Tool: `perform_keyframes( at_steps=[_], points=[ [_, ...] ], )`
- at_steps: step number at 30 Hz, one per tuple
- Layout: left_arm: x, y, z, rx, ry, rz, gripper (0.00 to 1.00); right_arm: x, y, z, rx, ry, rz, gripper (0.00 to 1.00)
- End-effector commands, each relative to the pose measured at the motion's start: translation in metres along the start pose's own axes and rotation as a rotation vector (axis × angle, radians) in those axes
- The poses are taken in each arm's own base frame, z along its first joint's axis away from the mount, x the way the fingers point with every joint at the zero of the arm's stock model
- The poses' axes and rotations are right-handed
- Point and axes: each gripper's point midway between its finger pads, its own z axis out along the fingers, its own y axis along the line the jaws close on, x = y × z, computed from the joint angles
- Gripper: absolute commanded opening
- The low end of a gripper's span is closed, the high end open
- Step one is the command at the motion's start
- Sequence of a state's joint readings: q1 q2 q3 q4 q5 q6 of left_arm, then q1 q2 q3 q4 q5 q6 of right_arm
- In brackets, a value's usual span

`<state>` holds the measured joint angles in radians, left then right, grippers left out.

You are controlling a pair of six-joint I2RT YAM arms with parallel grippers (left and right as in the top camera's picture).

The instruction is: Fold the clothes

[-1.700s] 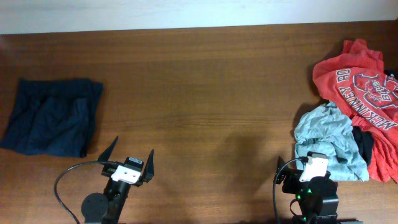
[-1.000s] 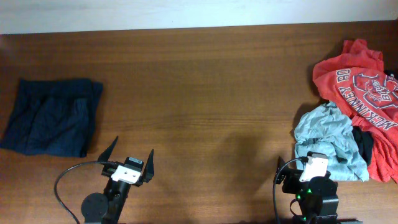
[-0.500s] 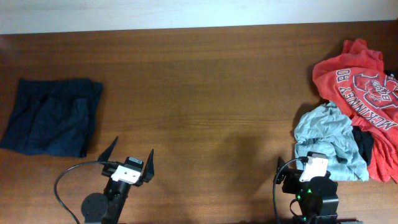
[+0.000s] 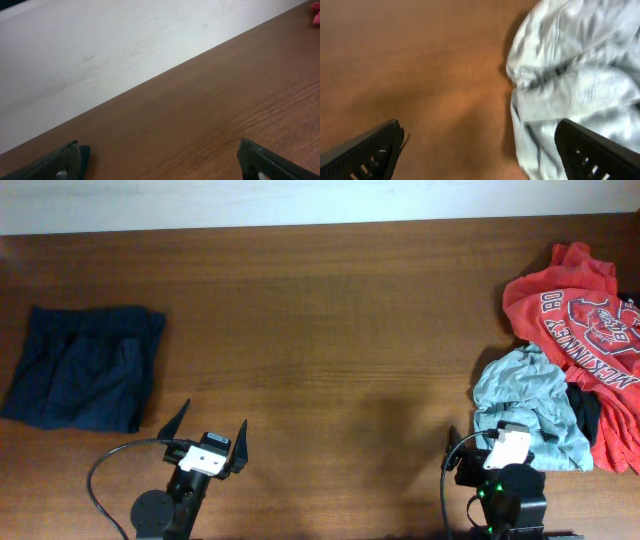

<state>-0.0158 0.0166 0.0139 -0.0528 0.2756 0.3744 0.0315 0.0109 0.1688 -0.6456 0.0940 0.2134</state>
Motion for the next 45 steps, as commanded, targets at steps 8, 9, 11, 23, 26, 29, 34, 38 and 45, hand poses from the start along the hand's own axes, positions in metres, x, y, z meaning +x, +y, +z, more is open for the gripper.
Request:
perform_keyframes(
  at_steps=[8, 9, 11, 23, 26, 29, 34, 38, 45],
  points=[
    [-0.006, -0.015, -0.001, 0.084, -0.036, -0.047, 1.0, -0.03, 0.076, -0.018, -0.443, -0.107, -0.015, 0.99],
    [-0.006, -0.015, -0.001, 0.087, -0.036, -0.067, 1.0, -0.031, 0.078, -0.019, -0.452, -0.113, -0.018, 0.99],
    [-0.007, -0.015, -0.001, 0.086, -0.038, -0.138, 1.0, -0.044, 0.082, -0.023, -0.476, -0.168, -0.026, 0.98],
    [-0.074, 0.022, -0.013, -0.002, -0.097, -0.335, 1.0, -0.132, 0.104, -0.057, -0.528, -0.23, -0.036, 0.99],
    [-0.085, 0.038, -0.009, -0.042, 0.004, -0.357, 1.0, -0.15, 0.109, -0.038, -0.502, -0.108, -0.028, 0.98],
    [-0.095, 0.05, 0.001, -0.043, 0.129, -0.348, 1.0, -0.163, 0.114, -0.016, -0.468, 0.062, -0.003, 0.98],
    [-0.121, 0.068, 0.027, -0.001, 0.286, -0.335, 1.0, -0.175, 0.12, 0.01, -0.424, 0.309, -0.02, 0.98],
    [-0.133, 0.075, 0.05, 0.046, 0.382, -0.364, 1.0, -0.188, 0.119, 0.029, -0.388, 0.385, -0.049, 0.98],
    [-0.099, 0.07, 0.075, 0.08, 0.535, -0.399, 1.0, -0.202, 0.066, 0.057, -0.195, 0.46, 0.186, 0.98]
  ],
)
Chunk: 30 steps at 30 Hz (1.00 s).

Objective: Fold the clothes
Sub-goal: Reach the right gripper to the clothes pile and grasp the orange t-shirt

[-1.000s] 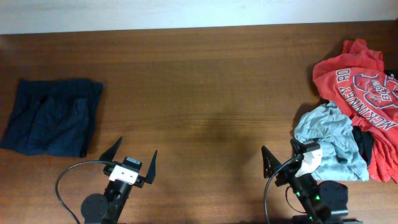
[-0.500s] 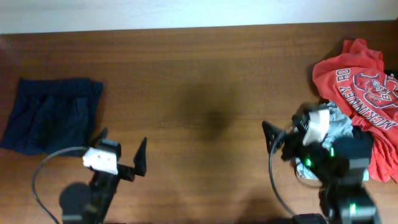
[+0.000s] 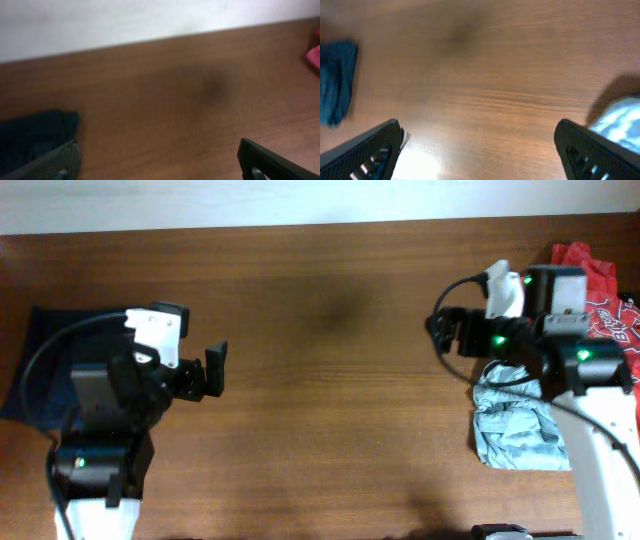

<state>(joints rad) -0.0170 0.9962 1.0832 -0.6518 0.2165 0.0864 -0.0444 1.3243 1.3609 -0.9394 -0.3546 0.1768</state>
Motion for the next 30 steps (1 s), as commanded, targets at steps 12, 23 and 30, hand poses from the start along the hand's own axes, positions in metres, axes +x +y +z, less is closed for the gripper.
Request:
perform_keyframes(
  at_steps=[12, 23, 30],
  points=[
    [0.012, -0.002, 0.028, 0.042, 0.085, -0.01, 1.0, -0.032, -0.238, -0.031, 0.384, -0.114, 0.508, 0.98],
    [0.013, -0.002, 0.028, 0.043, 0.091, -0.012, 1.0, -0.063, -0.33, -0.007, 0.43, -0.173, 0.61, 0.94],
    [0.014, -0.002, 0.028, 0.043, 0.092, -0.012, 1.0, -0.066, -0.388, -0.032, 0.593, -0.234, 0.644, 0.88]
  ],
)
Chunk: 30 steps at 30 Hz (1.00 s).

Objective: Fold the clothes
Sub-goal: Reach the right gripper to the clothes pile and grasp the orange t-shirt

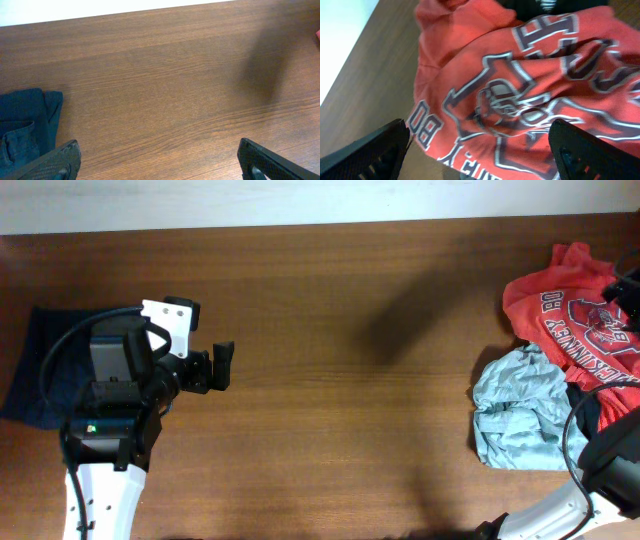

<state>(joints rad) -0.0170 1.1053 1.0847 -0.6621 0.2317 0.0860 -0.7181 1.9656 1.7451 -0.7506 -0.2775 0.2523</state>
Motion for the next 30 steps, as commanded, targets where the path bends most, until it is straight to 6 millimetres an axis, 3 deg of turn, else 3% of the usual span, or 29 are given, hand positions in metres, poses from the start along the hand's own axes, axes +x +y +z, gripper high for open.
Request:
perform_keyframes(
  at_steps=[1, 2, 8, 13, 14, 15, 17, 18, 19, 22, 23, 24, 25, 27, 28, 29, 30],
  points=[
    [-0.007, -0.004, -0.004, 0.017, -0.021, 0.016, 1.0, -0.02, -0.046, -0.009, 0.169, -0.067, 0.035, 0.88],
    [-0.007, -0.004, -0.004, 0.017, -0.021, 0.016, 1.0, -0.018, -0.058, -0.008, 0.195, -0.055, 0.05, 0.88],
    [-0.01, -0.004, -0.004, 0.016, -0.034, 0.019, 1.0, -0.011, -0.081, 0.006, 0.244, -0.022, 0.068, 0.89],
    [-0.01, -0.004, -0.004, 0.016, -0.031, 0.019, 1.0, 0.006, -0.089, 0.029, 0.242, 0.047, 0.082, 0.84],
    [-0.01, -0.004, -0.004, 0.016, -0.032, 0.019, 1.0, 0.009, -0.09, 0.032, 0.245, 0.06, 0.084, 0.72],
    [-0.01, -0.004, -0.004, 0.016, -0.032, 0.019, 1.0, 0.01, -0.09, 0.033, 0.242, 0.063, 0.085, 0.43],
    [-0.01, -0.004, -0.004, 0.016, -0.031, 0.018, 1.0, 0.001, -0.08, 0.026, 0.203, 0.041, 0.08, 0.13],
    [-0.01, -0.004, -0.004, 0.016, -0.031, 0.018, 1.0, -0.012, -0.06, 0.014, 0.121, 0.009, 0.07, 0.05],
    [-0.01, -0.004, -0.004, 0.016, -0.031, 0.019, 1.0, -0.022, -0.043, 0.001, 0.054, -0.016, 0.06, 0.04],
    [-0.011, -0.004, -0.004, 0.015, -0.037, 0.02, 1.0, -0.061, 0.035, -0.079, -0.172, -0.135, 0.007, 0.04],
    [-0.013, -0.004, -0.004, 0.014, -0.046, 0.023, 1.0, -0.067, 0.054, -0.103, -0.218, -0.163, -0.017, 0.04],
    [-0.016, -0.004, -0.004, 0.014, -0.055, 0.025, 1.0, -0.071, 0.085, -0.141, -0.289, -0.202, -0.062, 0.04],
    [-0.018, -0.004, -0.004, 0.013, -0.063, 0.027, 1.0, -0.072, 0.103, -0.164, -0.328, -0.228, -0.093, 0.04],
    [-0.024, -0.003, -0.005, 0.009, -0.088, 0.042, 1.0, -0.056, 0.171, -0.25, -0.459, -0.312, -0.221, 0.04],
    [-0.026, -0.002, -0.006, 0.002, -0.098, 0.065, 1.0, -0.049, 0.186, -0.267, -0.486, -0.327, -0.252, 0.04],
    [-0.029, 0.002, -0.007, -0.024, -0.108, 0.096, 0.99, -0.028, 0.22, -0.303, -0.551, -0.361, -0.338, 0.04],
    [-0.033, 0.008, -0.009, -0.065, -0.123, 0.107, 1.0, -0.012, 0.241, -0.325, -0.603, -0.374, -0.388, 0.04]
  ],
)
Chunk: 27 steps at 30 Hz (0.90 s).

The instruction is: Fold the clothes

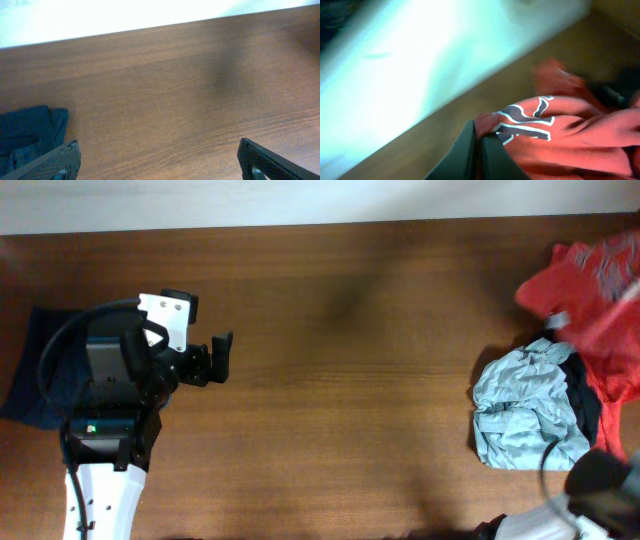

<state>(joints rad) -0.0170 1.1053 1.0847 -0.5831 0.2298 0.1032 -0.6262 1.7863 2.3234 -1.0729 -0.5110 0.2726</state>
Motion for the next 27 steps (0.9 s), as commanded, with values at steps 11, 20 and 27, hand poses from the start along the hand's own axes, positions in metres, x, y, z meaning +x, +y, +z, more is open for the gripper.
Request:
perform_keyframes(
  at_steps=[11, 20, 27],
  points=[
    [-0.048, 0.036, -0.069, -0.275, -0.18, 0.017, 1.0, 0.101, 0.264, -0.138, -0.541, 0.039, -0.403, 0.05],
    [-0.034, 0.043, -0.049, -0.272, -0.104, -0.03, 1.0, 0.192, 0.241, -0.051, -0.287, 0.389, -0.53, 0.18],
    [-0.01, 0.002, -0.015, 0.005, 0.016, -0.048, 1.0, 0.217, 0.234, -0.01, -0.262, 0.489, -0.605, 0.57]
  ],
)
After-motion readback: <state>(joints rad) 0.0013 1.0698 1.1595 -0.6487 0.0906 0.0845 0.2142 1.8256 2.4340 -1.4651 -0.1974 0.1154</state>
